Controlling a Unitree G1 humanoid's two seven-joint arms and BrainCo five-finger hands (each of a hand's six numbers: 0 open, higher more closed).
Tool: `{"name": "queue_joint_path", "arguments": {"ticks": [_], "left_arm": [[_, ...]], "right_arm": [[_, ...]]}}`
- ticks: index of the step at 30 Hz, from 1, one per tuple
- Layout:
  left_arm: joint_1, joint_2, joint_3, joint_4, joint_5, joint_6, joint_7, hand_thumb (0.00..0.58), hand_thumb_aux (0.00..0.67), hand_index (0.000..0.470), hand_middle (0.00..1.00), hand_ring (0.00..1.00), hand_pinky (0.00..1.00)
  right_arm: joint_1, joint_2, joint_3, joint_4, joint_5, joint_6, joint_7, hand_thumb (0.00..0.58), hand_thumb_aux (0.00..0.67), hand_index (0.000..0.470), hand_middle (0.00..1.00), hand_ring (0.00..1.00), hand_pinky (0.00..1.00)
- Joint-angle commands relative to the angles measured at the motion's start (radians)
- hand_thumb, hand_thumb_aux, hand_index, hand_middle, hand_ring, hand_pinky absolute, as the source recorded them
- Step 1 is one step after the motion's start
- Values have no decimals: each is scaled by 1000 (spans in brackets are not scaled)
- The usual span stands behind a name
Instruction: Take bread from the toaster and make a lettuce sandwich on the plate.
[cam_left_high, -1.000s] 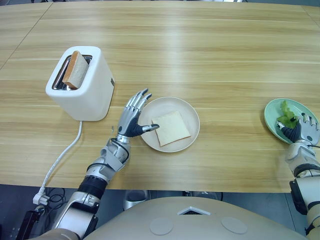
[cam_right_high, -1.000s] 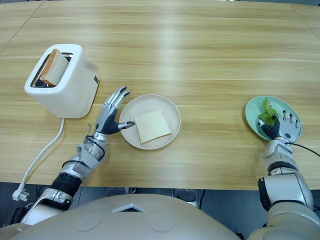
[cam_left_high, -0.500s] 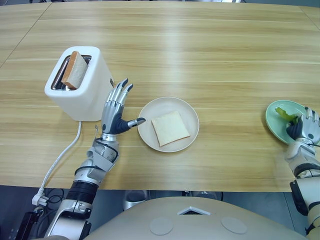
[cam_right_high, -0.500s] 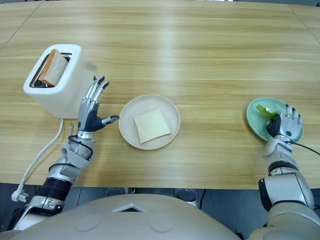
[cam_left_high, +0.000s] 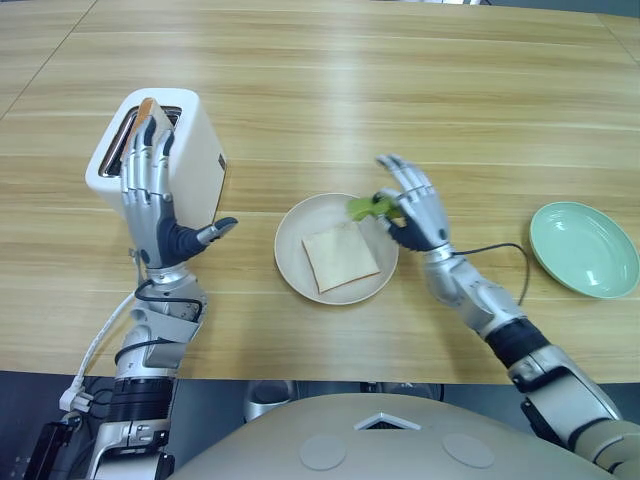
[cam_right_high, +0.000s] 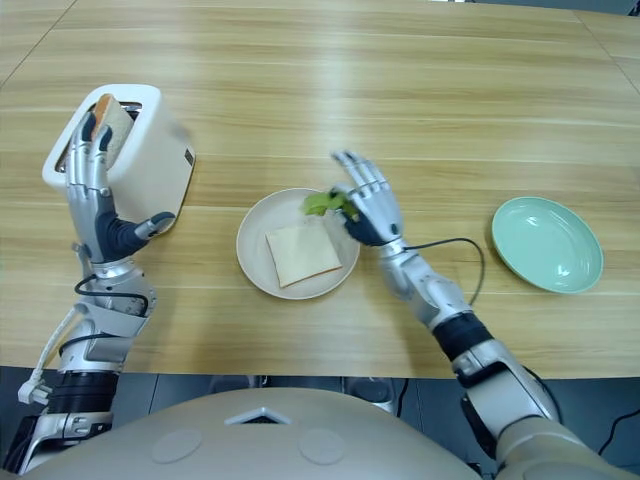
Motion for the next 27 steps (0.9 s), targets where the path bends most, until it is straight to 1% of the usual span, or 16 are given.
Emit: {"name": "queue_joint_path", "arguments": {"ticks": [1, 4, 8, 10, 11, 12, 13, 14, 21, 27], "left_arm": [[-5, 21, 64, -18, 9, 82, -20, 0, 0, 0, 0, 0, 0], [-13, 55, 123, -23, 12, 151, -36, 0, 0, 0, 0, 0, 0], [-71, 124, 184, 103, -36, 250, -100, 0, 0, 0, 0, 0, 0], [-107, 157, 186, 158, -42, 296, -141, 0, 0, 0, 0, 0, 0], [-126, 172, 181, 193, -51, 301, -154, 0, 0, 0, 0, 0, 0], [-146, 187, 174, 227, -61, 306, -172, 0, 0, 0, 0, 0, 0], [-163, 202, 161, 257, -63, 313, -193, 0, 0, 0, 0, 0, 0], [-177, 213, 150, 282, -65, 316, -206, 0, 0, 0, 0, 0, 0], [-270, 266, 55, 432, -75, 321, -296, 0, 0, 0, 0, 0, 0], [-302, 290, 5, 465, -95, 331, -365, 0, 0, 0, 0, 0, 0]], "right_arm": [[-23, 25, 57, 125, -56, -10, -24, 580, 670, 460, 0, 0, 0], [-29, 39, 87, 168, -84, -12, -40, 580, 670, 460, 0, 0, 0], [-26, 37, 103, 192, -93, -12, -42, 580, 670, 460, 0, 0, 0], [-24, 30, 109, 191, -104, -5, -42, 580, 670, 460, 0, 0, 0], [-21, 27, 110, 187, -107, -2, -43, 572, 591, 406, 0, 0, 0], [-15, 22, 107, 176, -107, 0, -41, 476, 386, 265, 0, 0, 0], [-9, 17, 105, 164, -108, 2, -39, 476, 386, 265, 0, 0, 0], [-3, 10, 103, 151, -109, 4, -37, 0, 0, 0, 0, 0, 0], [68, -56, 84, 0, -136, 42, -21, 0, 0, 0, 0, 0, 0], [128, -117, 53, -136, -151, 78, -1, 0, 0, 0, 0, 0, 0]]}}
